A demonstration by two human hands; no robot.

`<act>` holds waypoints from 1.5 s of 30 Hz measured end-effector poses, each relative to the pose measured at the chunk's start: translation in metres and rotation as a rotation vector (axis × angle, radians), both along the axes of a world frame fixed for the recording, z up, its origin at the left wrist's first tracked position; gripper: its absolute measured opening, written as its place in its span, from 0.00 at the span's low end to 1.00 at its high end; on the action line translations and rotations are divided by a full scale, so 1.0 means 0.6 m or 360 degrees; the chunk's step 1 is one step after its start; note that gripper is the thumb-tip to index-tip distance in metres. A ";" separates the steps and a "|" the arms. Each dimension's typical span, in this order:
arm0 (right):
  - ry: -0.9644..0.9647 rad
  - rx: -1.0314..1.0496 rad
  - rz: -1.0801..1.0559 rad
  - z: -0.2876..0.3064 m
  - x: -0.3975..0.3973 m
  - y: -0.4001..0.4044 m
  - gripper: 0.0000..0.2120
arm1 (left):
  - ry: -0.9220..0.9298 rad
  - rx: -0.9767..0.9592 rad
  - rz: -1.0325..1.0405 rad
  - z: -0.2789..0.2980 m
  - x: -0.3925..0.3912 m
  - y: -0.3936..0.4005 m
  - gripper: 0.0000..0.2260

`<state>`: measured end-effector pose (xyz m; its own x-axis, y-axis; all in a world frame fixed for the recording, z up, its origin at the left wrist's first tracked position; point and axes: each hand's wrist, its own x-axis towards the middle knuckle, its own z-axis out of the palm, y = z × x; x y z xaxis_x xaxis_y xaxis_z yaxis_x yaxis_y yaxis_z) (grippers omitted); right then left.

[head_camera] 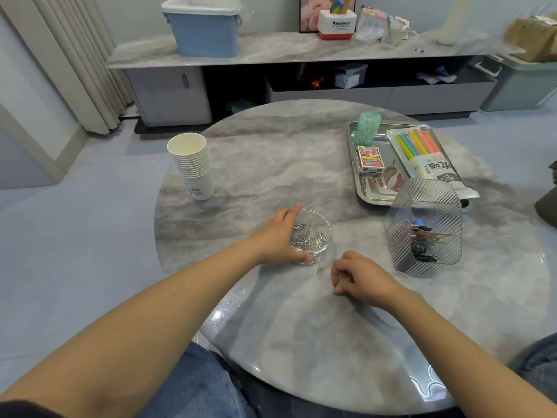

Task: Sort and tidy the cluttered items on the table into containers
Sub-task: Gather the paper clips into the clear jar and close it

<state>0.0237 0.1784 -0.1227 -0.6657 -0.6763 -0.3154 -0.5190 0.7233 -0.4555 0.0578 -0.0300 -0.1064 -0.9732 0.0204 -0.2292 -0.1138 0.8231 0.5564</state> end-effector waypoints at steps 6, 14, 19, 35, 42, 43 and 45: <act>0.0117 0.0082 0.0065 -0.011 0.003 0.003 0.18 | -0.0009 0.0001 0.0005 0.001 0.001 0.000 0.51; 0.0066 -0.0908 -0.0507 0.065 -0.004 -0.057 0.06 | 0.0002 -0.0018 0.0014 0.002 0.002 0.001 0.51; 0.0258 -0.0963 -0.0761 0.055 0.001 -0.066 0.04 | 0.0013 -0.0029 0.0010 0.005 0.003 0.003 0.51; -0.0019 -0.0130 -0.0780 -0.017 0.026 -0.053 0.09 | 0.0002 -0.0017 0.0002 0.000 -0.002 -0.001 0.52; 0.0021 -0.0642 -0.0799 0.031 0.020 -0.034 0.07 | 0.0009 0.0010 0.0001 -0.003 -0.002 -0.003 0.53; 0.0030 -0.0770 -0.0815 0.040 0.016 -0.039 0.06 | 0.0009 0.0017 0.0001 -0.004 -0.001 -0.004 0.53; 0.0008 -0.0929 -0.0828 0.053 0.007 -0.051 0.04 | 0.0008 0.0023 -0.0003 -0.004 -0.002 -0.002 0.53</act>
